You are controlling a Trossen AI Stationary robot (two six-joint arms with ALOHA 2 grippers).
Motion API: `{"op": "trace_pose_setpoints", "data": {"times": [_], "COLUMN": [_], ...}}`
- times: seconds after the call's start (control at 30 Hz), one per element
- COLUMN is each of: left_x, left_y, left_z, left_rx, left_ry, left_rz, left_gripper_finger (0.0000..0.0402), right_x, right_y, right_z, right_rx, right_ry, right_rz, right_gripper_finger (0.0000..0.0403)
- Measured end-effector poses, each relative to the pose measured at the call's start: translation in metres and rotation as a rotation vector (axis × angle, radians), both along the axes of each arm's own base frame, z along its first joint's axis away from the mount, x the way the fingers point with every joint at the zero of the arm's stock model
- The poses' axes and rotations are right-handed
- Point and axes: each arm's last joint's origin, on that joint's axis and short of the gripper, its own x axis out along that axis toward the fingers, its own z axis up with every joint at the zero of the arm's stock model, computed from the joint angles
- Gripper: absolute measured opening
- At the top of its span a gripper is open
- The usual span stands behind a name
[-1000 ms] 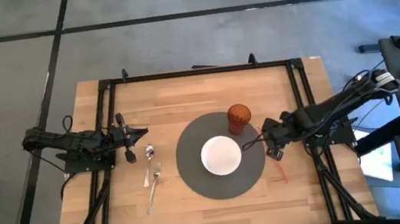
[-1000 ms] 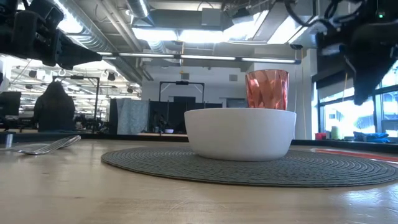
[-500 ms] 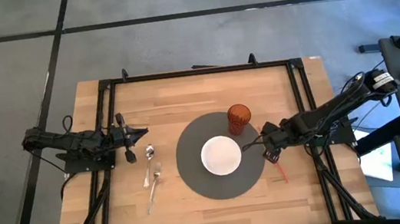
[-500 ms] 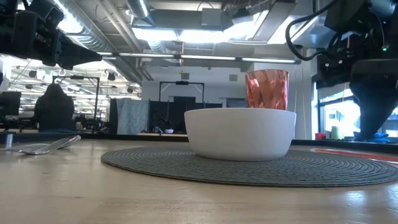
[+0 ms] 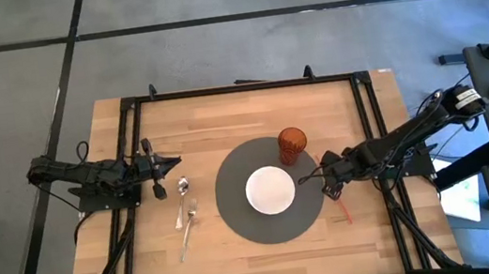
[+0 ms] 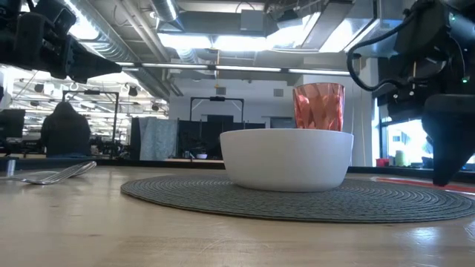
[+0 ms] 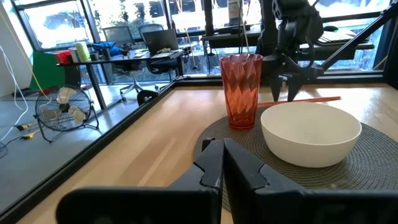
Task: Pick & Place Utensil
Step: Put the orange straw into the orange cup
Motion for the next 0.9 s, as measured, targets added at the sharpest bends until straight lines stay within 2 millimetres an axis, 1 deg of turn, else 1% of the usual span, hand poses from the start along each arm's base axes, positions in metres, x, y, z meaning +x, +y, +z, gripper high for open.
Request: {"op": "trace_pose_setpoints", "data": {"times": [0.37,0.47,0.6,0.87,0.9], "left_x": [0.000,0.000,0.000,0.000,0.000], "left_y": [0.000,0.000,0.000,0.000,0.000], "left_z": [0.000,0.000,0.000,0.000,0.000], "left_rx": [0.000,0.000,0.000,0.000,0.000], "left_ry": [0.000,0.000,0.000,0.000,0.000], "left_rz": [0.000,0.000,0.000,0.000,0.000], "left_gripper_finger": [0.0006,0.0006,0.0006,0.0006,0.0006], "right_x": [0.005,0.005,0.004,0.007,0.008], "right_y": [0.001,0.001,0.000,0.001,0.001], "right_z": [-0.020,-0.022,-0.022,-0.018,-0.017], "right_rx": [-0.057,-0.069,-0.083,-0.092,-0.093], "right_ry": [0.125,0.139,0.151,0.163,0.163], "right_rz": [0.007,0.001,-0.001,0.023,0.031], "right_gripper_finger": [0.0210,0.0196,0.0150,0.0022,0.0013]}}
